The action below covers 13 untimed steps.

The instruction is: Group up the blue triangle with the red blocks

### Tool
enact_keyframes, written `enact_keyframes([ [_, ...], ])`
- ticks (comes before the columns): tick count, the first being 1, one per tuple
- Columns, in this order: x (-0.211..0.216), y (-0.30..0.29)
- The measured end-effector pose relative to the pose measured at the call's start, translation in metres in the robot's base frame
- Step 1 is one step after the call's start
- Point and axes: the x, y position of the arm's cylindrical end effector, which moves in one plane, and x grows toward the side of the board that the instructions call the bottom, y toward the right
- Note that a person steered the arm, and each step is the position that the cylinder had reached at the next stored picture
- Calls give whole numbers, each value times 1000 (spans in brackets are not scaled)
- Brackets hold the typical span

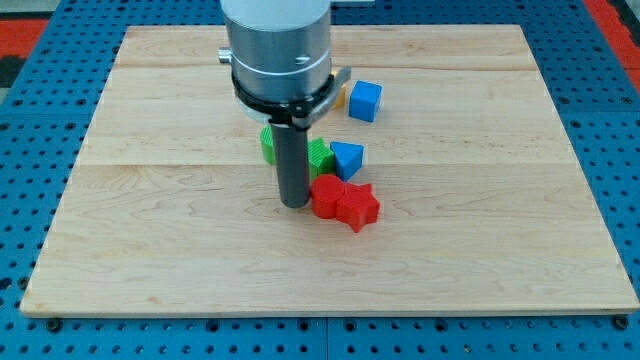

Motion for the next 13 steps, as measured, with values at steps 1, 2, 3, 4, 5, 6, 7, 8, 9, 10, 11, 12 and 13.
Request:
enact_keyframes([
  [1, 19, 33],
  [2, 22, 33],
  [3, 27, 29],
  [4, 55, 5],
  [5, 72, 30],
  [6, 72, 96],
  [7, 62, 123],
  [8, 62, 123],
  [9, 55, 134],
  [10, -8, 154],
  [11, -38, 150],
  [12, -42, 143],
  [13, -41, 139],
])
